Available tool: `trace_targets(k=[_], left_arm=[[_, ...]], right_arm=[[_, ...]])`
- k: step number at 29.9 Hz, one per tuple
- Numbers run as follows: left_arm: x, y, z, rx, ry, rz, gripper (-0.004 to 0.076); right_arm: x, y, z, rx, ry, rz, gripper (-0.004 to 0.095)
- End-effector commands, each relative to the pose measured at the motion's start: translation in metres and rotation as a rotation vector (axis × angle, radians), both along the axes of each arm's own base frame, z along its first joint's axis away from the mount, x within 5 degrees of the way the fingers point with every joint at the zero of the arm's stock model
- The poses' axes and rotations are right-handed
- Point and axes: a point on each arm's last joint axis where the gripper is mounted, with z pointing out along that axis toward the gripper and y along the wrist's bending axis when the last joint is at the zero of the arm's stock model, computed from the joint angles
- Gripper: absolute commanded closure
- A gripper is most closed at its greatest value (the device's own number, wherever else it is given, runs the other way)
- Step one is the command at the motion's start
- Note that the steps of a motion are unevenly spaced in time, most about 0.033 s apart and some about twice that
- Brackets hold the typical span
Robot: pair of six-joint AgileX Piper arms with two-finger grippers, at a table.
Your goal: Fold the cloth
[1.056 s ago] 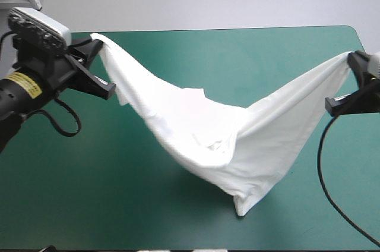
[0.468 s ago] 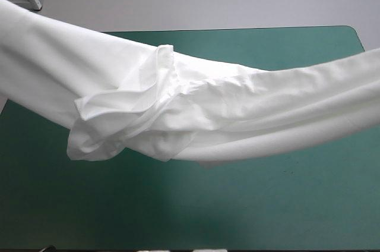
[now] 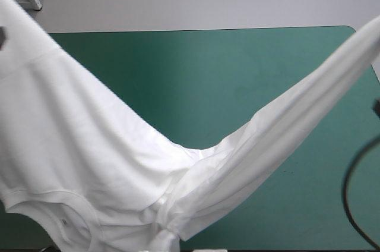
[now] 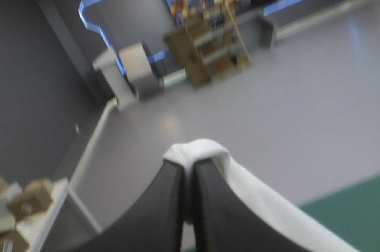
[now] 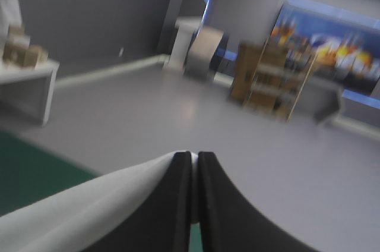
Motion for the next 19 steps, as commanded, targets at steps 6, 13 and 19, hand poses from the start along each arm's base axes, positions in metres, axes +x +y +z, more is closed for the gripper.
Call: trace_targets(k=[6, 13, 19], left_arm=[[0.148, -0.082, -0.112, 0.263, 0.388, 0.094, 0.0705], [0.257, -0.131, -0.201, 0.351, 0.534, 0.139, 0.0704], [0.306, -0.119, -0.22, 0.153, 0.591, 0.048, 0.0705]], right_arm=[[0.186, 0.026, -0.115, -0.105, 0.551, -0.054, 0.0921], [0.301, 0.03, -0.201, -0.213, 0.65, -0.202, 0.0921], [0.329, 0.01, -0.202, -0.185, 0.552, -0.285, 0.0921]])
